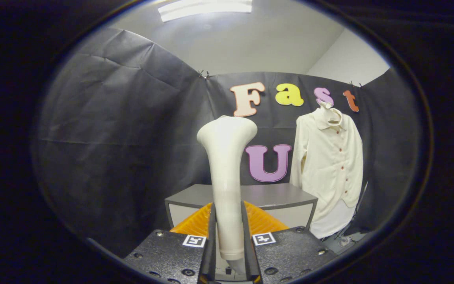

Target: Iron the clothes twice with a garment steamer, once on the left side and once on the right side.

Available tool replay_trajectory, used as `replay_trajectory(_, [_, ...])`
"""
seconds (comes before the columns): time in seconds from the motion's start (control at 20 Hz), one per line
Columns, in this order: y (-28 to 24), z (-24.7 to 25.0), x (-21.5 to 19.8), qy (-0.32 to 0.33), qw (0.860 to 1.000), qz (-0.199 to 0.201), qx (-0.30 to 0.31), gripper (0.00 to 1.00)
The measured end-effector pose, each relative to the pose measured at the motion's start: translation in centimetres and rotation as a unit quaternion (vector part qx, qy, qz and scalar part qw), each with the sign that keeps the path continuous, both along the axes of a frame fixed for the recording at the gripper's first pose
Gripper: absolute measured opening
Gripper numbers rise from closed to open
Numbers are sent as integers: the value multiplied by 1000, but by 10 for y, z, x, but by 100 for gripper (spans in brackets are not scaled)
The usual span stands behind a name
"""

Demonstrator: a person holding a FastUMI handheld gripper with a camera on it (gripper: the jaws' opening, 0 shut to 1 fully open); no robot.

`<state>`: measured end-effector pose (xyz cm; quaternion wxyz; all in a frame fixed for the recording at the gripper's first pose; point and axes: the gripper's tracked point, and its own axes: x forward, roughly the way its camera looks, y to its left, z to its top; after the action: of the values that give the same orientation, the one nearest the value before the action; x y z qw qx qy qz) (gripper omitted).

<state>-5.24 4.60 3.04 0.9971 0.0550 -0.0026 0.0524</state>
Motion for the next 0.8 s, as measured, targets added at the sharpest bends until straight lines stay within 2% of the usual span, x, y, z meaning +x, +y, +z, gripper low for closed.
replay_trajectory(0.5, [-28, -2, -17, 2, 1000, -27, 7, 29])
replay_trajectory(0.8, [-36, 0, -28, 1, 999, -26, 23, 29])
